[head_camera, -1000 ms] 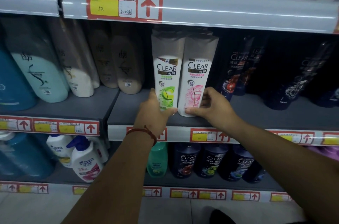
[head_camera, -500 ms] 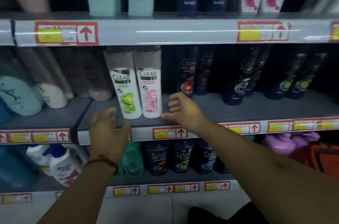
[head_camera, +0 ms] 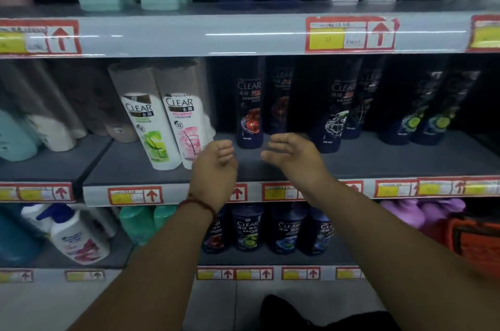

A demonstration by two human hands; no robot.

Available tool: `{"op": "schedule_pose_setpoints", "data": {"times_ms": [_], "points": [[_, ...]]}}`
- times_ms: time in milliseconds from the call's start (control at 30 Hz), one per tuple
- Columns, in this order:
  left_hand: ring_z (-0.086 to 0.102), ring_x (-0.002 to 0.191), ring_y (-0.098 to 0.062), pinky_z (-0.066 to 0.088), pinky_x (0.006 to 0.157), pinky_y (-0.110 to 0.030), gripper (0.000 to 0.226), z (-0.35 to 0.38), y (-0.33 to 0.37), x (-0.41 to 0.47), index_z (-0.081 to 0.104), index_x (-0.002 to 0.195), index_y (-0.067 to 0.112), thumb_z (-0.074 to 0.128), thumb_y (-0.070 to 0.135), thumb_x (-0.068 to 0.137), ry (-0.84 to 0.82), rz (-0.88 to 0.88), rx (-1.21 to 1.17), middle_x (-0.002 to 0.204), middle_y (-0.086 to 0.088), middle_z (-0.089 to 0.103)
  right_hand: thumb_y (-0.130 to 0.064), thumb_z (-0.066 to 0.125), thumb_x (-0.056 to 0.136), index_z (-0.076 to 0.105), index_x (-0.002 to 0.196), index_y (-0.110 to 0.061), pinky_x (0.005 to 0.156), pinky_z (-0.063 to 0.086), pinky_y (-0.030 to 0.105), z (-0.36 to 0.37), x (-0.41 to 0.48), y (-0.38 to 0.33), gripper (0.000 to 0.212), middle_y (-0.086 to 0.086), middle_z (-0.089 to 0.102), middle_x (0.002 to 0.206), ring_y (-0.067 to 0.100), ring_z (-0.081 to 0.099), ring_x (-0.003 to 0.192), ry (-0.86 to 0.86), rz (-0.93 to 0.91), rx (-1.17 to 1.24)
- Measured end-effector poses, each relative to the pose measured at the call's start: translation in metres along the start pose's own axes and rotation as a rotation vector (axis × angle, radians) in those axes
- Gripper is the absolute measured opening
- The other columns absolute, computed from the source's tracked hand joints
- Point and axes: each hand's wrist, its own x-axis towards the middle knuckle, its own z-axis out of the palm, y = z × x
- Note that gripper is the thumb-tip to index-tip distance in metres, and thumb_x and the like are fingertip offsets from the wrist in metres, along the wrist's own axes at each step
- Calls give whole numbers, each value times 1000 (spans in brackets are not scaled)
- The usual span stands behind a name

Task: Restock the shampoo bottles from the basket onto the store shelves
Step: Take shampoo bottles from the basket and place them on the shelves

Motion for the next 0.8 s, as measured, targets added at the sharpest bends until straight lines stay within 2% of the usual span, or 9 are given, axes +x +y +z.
{"op": "schedule_pose_setpoints", "data": {"times_ms": [167, 267, 367, 433, 533, 633, 800], "points": [[50, 130, -16, 38, 96, -13, 50, 31, 5, 36, 44, 144, 8, 59, 16, 97, 20, -31, -57, 144, -6, 51, -14, 76, 88, 58, 133, -14, 98, 50, 30, -1, 18, 4, 48, 2, 62, 132, 14, 62, 113, -9, 6, 8], [47, 132, -15, 37, 106, -22, 54, 44, -4, 50, 39, 148, 9, 58, 13, 98, 56, -75, -85, 147, -8, 49, -15, 75, 89, 53, 141, -14, 101, 47, 29, -2, 29, 5, 57, 1, 58, 138, 15, 58, 122, -28, 16, 2], [53, 121, -8, 41, 110, -31, 49, 50, -16, 60, 51, 140, 12, 64, 12, 93, 28, -27, -39, 134, -4, 60, -14, 77, 87, 47, 147, -14, 102, 43, 24, -2, 38, 7, 67, -1, 54, 144, 13, 53, 130, -62, 44, 30], [60, 113, -8, 47, 106, -36, 43, 51, -19, 63, 60, 128, 15, 73, 16, 87, 33, 10, -36, 122, 2, 67, -11, 77, 86, 45, 148, -13, 109, 42, 27, -2, 43, 9, 70, 0, 52, 147, 14, 51, 135, -93, 56, 53], [60, 109, -9, 49, 101, -28, 49, 52, -19, 64, 61, 128, 10, 78, 15, 82, 85, 4, -39, 120, 3, 66, -3, 76, 85, 44, 149, -9, 110, 40, 24, -1, 45, 11, 72, 4, 49, 151, 14, 48, 138, -144, 71, 74], [58, 100, -2, 46, 90, -17, 46, 55, -18, 62, 63, 127, 12, 78, 14, 83, 135, 46, 2, 108, 13, 61, 1, 75, 84, 44, 149, -8, 108, 41, 23, -2, 46, 12, 73, 5, 48, 152, 14, 48, 137, -158, 82, 98], [60, 91, 1, 48, 87, -17, 39, 56, -19, 64, 67, 120, 15, 78, 15, 83, 193, 42, -9, 102, 12, 64, -2, 77, 83, 47, 148, -11, 110, 39, 24, 1, 48, 12, 72, 1, 51, 150, 12, 48, 137, -133, 91, 57]]}}
